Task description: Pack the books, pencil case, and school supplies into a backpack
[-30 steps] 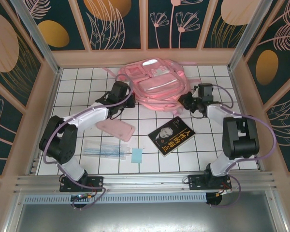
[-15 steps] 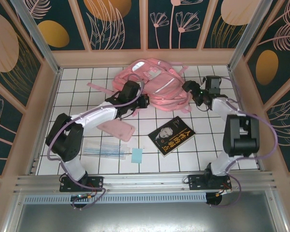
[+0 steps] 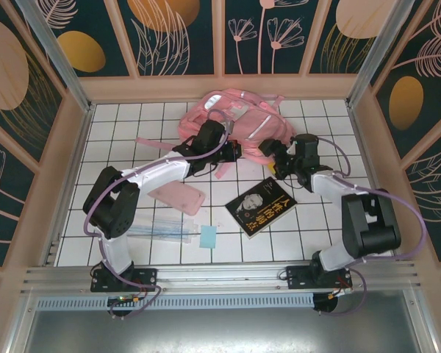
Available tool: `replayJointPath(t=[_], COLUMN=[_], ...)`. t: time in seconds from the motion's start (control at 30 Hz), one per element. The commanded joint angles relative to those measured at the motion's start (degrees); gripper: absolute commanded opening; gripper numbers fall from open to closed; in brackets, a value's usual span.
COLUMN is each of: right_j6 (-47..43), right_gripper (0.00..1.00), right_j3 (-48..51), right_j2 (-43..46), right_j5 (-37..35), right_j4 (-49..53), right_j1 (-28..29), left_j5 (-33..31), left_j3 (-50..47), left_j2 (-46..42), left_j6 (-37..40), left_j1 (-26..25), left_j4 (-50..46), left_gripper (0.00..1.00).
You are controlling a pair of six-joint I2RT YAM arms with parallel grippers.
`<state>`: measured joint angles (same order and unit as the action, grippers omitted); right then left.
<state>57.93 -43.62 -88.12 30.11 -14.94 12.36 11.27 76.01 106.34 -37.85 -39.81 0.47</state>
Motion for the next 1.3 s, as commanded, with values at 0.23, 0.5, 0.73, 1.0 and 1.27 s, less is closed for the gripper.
replayJointPath(t=[0.23, 0.5, 0.73, 1.0, 1.27], right_j6=[2.0, 1.4, -2.9, -19.5, -17.3], right_gripper=[0.00, 0.00, 0.53, 0.90, 0.89], right_j3=[-2.2, -2.7, -6.3, -9.2, -0.4], right_j2=[-2.1, -0.9, -0.4, 9.5, 21.1], right_j5=[-3.1, -2.3, -1.6, -11.3, -16.1], right_j4=[-7.3, -6.3, 0.4, 33.9, 48.6], right_j1=[-0.9, -0.3, 1.2, 1.6, 2.0], left_j5=[-11.2, -19.3, -14.4, -1.2, 8.9], left_j3=[-7.2, -8.9, -8.4, -16.0, -14.3], left_j2=[-6.3, -5.4, -7.7, -18.8, -10.8], left_j6=[3.0, 5.7, 4.5, 5.8, 13.3], left_j1=[4.2, 10.2, 10.2, 9.4, 1.2], left_j4=[0.4, -1.4, -3.1, -3.1, -3.1], left_gripper=[0.00, 0.00, 0.54, 0.98, 0.94])
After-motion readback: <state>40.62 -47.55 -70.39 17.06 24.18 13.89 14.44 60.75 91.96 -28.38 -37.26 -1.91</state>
